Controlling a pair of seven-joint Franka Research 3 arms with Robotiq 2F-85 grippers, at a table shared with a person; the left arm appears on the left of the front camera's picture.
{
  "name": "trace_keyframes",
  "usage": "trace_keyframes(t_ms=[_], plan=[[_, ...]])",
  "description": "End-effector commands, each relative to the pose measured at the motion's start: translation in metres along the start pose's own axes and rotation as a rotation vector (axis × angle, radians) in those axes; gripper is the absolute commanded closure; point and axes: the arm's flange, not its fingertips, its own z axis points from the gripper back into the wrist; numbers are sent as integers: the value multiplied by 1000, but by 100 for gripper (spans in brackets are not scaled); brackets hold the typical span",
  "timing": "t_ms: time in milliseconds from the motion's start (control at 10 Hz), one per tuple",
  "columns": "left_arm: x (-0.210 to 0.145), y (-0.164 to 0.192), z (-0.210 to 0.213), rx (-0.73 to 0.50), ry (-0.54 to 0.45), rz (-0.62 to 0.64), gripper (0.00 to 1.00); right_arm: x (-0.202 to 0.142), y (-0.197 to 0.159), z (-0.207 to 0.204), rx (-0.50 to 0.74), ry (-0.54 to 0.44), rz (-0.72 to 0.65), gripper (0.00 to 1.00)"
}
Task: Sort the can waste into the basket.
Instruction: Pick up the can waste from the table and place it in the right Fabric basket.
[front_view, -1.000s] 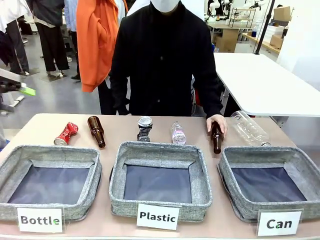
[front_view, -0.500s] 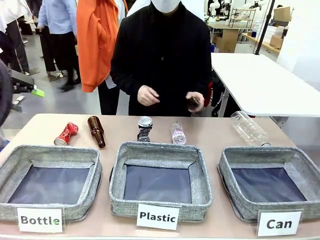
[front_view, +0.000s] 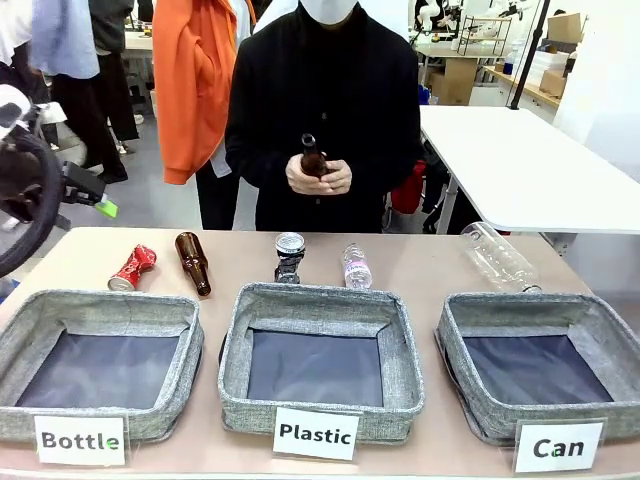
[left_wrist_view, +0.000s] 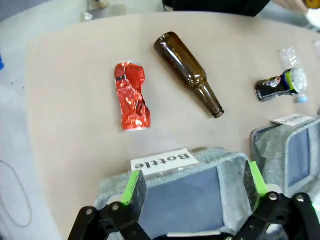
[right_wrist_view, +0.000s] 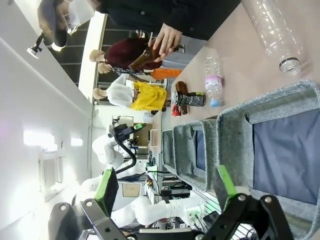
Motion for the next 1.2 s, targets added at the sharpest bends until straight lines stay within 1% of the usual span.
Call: trace_keyframes(t_ms=[0,100,200,300,400,500,600,700,800,900,1100], plan=[[27,15,-27,-19,75,-55,0,1,2,2,5,8,8,0],[34,15,-45,-12,120,-52,0,1,2,2,5,8,8,0],[40,16,-65,-24,138,-51,0,1,2,2,5,8,8,0],[46,32,-49,-71,173,-9,0,1,2,2,5,8,8,0],[46,70,10,-142,99,25,0,1,2,2,5,8,8,0],[38,129,79,-160,26,71,0,1,2,2,5,8,8,0],[19,196,142,-182,27,49,0,1,2,2,5,8,8,0],[-18,261,196,-315,24,65,0,1,2,2,5,8,8,0],[-59,294,231,-468,-42,24,0,1,2,2,5,8,8,0],[-84,312,247,-603,-128,-37,0,1,2,2,5,8,8,0],[-117,333,242,-659,-177,-5,0,1,2,2,5,8,8,0]])
